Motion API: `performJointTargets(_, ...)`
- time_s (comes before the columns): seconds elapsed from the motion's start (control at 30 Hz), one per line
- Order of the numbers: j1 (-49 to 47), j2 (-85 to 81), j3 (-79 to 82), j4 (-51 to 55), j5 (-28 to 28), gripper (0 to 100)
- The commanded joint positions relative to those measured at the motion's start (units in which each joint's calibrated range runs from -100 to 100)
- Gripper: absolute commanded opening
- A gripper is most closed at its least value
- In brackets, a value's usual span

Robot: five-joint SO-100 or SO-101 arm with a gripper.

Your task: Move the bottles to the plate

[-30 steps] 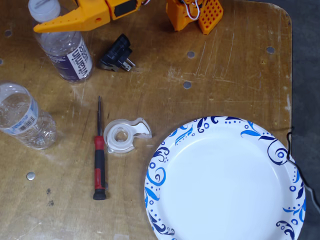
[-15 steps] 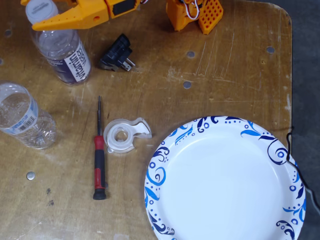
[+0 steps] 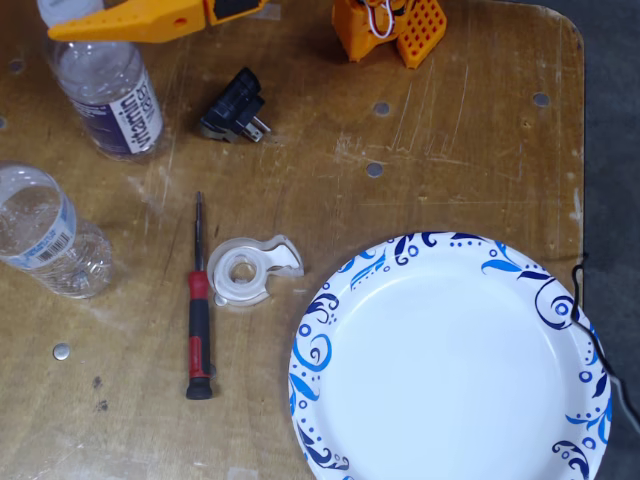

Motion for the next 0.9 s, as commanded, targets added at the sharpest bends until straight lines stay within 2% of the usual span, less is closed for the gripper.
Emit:
performJointTargets(0.0,-2.7,-1.0,-9.3,3.5,-1.1,5)
performJointTargets(0.1,-6.0,-2.7,-16.0,12.7,-3.0,5)
performJointTargets(0.37,-16.7,-14.8,-31.8,46.4,-3.6,5)
performJointTargets(0.5,-27.4,-19.5,-36.5,56.1,-3.6,5)
performJointTargets(0.7,-50.7,-18.2,-37.3,57.1,-3.7,5)
performJointTargets(0.87,-63.2,-7.2,-39.3,48.6,-3.7,5)
